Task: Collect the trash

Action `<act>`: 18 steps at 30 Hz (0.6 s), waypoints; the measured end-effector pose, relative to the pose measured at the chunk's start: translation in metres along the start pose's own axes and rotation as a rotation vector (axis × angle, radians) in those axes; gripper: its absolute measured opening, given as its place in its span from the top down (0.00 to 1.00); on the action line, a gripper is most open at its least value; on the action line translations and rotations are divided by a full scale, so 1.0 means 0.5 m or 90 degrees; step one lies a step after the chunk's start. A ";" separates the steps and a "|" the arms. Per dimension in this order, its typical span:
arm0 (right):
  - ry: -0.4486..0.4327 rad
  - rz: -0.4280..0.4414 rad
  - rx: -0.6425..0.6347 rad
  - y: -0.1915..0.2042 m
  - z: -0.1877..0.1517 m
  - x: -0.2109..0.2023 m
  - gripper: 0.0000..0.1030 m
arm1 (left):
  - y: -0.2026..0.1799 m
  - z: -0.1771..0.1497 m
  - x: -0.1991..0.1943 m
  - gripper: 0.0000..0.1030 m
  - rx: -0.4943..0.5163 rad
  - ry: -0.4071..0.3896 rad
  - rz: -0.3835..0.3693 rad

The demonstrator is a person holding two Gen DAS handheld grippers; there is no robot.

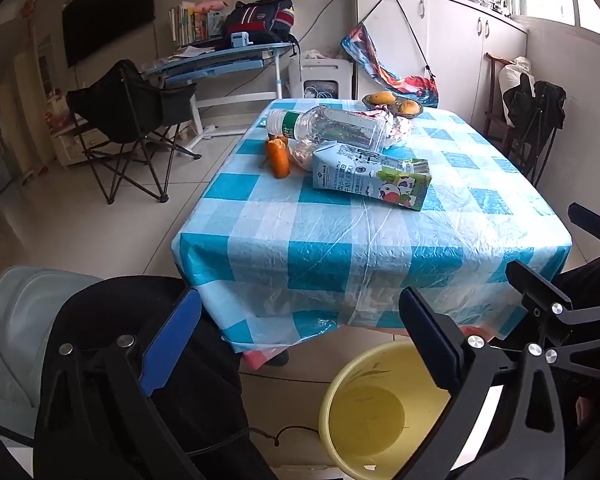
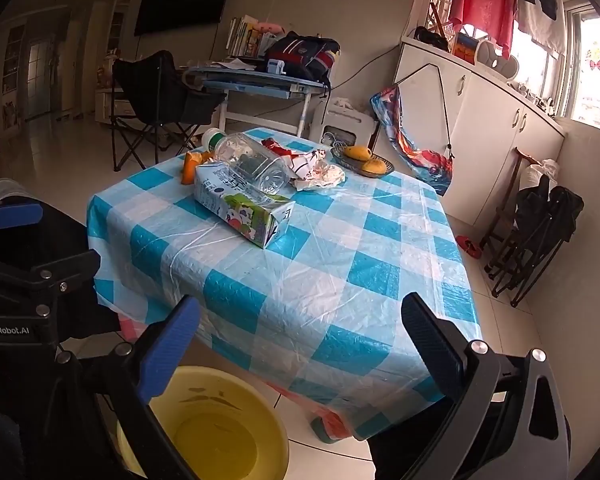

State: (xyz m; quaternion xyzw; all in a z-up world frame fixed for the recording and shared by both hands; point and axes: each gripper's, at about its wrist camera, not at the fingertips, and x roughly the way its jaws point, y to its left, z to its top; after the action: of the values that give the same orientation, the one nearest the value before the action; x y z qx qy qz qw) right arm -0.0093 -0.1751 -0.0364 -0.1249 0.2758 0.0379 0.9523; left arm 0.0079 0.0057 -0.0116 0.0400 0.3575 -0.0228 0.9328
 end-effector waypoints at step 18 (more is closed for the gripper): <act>0.028 -0.010 -0.015 0.004 -0.008 0.018 0.06 | -0.008 -0.002 0.004 0.07 0.009 0.005 0.006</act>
State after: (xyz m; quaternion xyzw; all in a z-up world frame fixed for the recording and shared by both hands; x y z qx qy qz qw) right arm -0.0042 -0.1745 -0.0449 -0.1391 0.2954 0.0310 0.9447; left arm 0.0084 0.0018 -0.0138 0.0483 0.3612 -0.0207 0.9310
